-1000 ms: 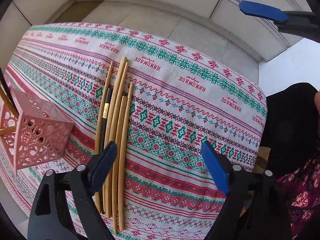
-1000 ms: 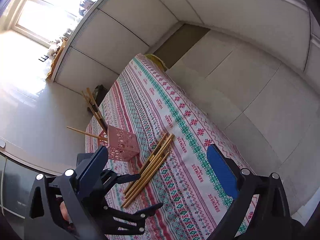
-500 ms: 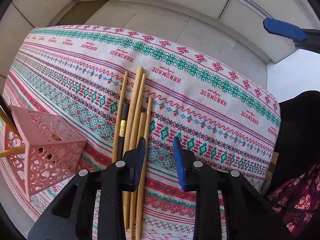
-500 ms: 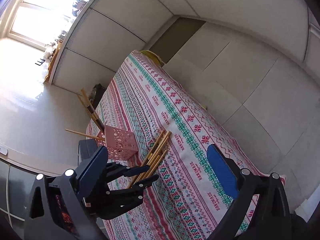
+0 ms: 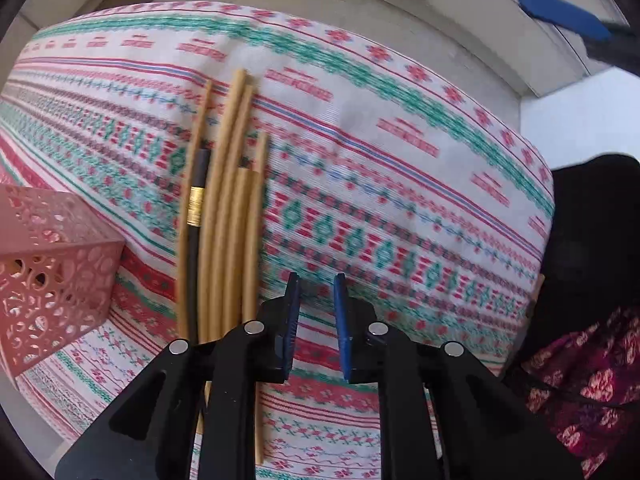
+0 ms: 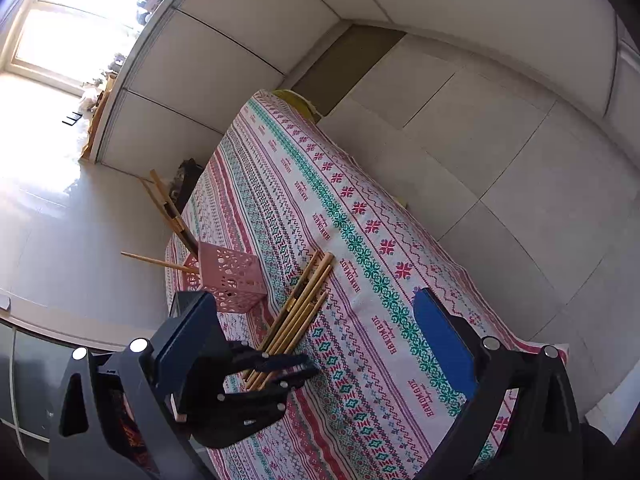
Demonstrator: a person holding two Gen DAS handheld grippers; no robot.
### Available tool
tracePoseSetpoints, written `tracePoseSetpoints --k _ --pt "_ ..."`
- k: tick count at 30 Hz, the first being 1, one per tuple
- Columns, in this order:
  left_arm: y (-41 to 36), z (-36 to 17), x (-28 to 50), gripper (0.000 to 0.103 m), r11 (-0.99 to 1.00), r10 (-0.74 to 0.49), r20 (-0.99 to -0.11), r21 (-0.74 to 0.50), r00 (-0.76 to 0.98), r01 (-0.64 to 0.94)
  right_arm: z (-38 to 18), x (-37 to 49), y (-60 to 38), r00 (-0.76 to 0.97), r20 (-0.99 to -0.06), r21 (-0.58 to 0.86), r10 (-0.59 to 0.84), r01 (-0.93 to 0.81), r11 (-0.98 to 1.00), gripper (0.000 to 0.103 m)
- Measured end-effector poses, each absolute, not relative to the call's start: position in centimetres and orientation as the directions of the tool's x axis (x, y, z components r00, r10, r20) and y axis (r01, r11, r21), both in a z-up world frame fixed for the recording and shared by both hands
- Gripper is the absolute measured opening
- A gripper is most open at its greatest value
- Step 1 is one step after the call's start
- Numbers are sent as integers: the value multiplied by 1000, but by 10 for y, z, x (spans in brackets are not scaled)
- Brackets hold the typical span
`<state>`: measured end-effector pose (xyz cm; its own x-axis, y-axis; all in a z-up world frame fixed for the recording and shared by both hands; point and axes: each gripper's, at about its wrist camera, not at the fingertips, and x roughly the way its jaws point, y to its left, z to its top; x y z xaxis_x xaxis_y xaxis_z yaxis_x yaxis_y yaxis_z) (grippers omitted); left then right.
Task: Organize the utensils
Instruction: 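Lower the left tool onto the chopstick pile and close on one chopstick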
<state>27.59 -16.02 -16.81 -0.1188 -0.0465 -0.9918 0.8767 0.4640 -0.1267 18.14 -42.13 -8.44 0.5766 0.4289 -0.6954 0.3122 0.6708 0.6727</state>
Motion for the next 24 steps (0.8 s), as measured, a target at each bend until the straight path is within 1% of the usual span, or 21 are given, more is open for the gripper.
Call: tracePoseSetpoints --k 3,6,7,8,11,12,14,18,19,20,21,22,23,24 --pt "-159 -150 284 19 501 -107 -993 -98 -51 860 -84 181 -422 577 -695 673 429 313 670 96" --pt "-157 -133 304 18 565 -114 -989 15 96 825 -85 182 -421 572 -693 678 439 309 667 96" --pt "-157 -128 311 18 581 -115 -986 32 121 813 -85 182 -422 571 -693 678 440 309 667 96" --pt "-158 -125 316 19 586 -107 -983 57 146 808 -85 182 -422 571 -693 679 441 310 666 96" --pt "-161 -121 323 20 560 -54 -960 198 274 805 -85 183 -424 571 -694 679 439 317 662 96" --pt "-162 -121 324 20 549 -41 -953 228 299 804 -85 183 -425 570 -693 681 441 317 660 96" --pt "-165 -123 325 20 529 -29 -953 242 303 813 -86 182 -425 568 -692 683 445 317 658 96" --pt "-172 -132 320 20 464 22 -939 313 342 829 -86 182 -425 567 -693 683 446 317 658 96" --pt "-173 -137 309 20 441 33 -938 325 346 837 -86 182 -426 567 -694 682 445 318 659 96" --pt "-175 -142 304 19 410 40 -947 306 318 859 -86 182 -426 567 -694 681 443 319 659 96" --pt "-178 -147 288 6 373 34 -952 295 305 880 -86 182 -426 566 -695 680 442 320 660 96" --pt "-181 -149 277 8 338 31 -968 243 248 909 -86 181 -427 566 -696 679 441 321 660 96" --pt "-184 -148 270 15 318 31 -973 227 229 920 -86 181 -427 565 -698 678 440 323 661 96" --pt "-185 -146 271 19 331 27 -976 212 215 920 -87 181 -427 563 -700 677 440 325 660 96"
